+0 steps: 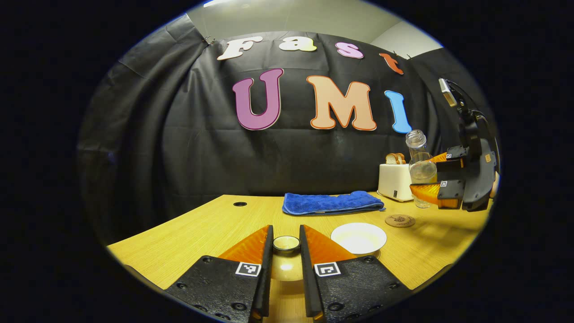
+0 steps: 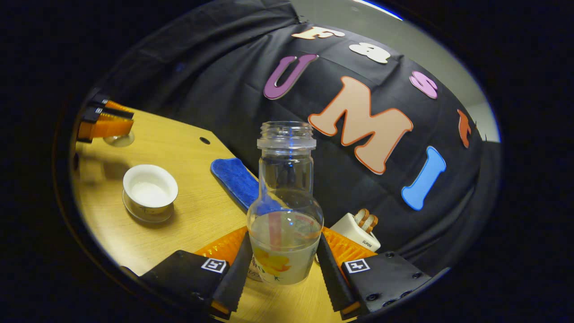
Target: Open the teacup lid with one hand, grasp the water bottle and pour water into the teacup with the other hand; after pouring, place the water bottle on the coaster and then close the teacup lid.
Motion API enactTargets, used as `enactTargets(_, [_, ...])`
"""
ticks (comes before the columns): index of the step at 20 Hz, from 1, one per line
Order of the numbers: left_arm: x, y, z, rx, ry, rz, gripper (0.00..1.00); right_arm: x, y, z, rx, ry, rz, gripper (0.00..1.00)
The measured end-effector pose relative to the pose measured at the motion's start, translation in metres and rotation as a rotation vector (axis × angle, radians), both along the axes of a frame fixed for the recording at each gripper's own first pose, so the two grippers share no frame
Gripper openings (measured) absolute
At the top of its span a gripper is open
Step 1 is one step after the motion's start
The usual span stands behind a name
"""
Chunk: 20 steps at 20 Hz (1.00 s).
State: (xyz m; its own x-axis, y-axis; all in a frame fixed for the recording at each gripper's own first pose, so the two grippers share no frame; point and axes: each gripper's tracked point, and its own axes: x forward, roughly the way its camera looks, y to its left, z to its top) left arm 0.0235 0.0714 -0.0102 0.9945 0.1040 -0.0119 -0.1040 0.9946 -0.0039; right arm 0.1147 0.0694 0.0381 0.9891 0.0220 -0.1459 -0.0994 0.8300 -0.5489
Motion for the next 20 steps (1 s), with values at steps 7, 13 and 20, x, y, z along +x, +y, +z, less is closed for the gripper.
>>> enactTargets(7, [0.000,-0.001,0.001,0.000,0.000,0.000,0.29,0.016,-0.035,-0.025,0.391,0.084,-0.033,0.77])
enactTargets(13, [-0.001,0.000,0.002,0.000,-0.002,0.000,0.28,0.033,-0.051,-0.044,0.577,0.100,-0.033,0.81])
enactTargets(20, [0.000,0.000,0.000,0.000,-0.001,0.000,0.29,0.058,-0.043,-0.068,0.592,0.114,-0.035,0.79])
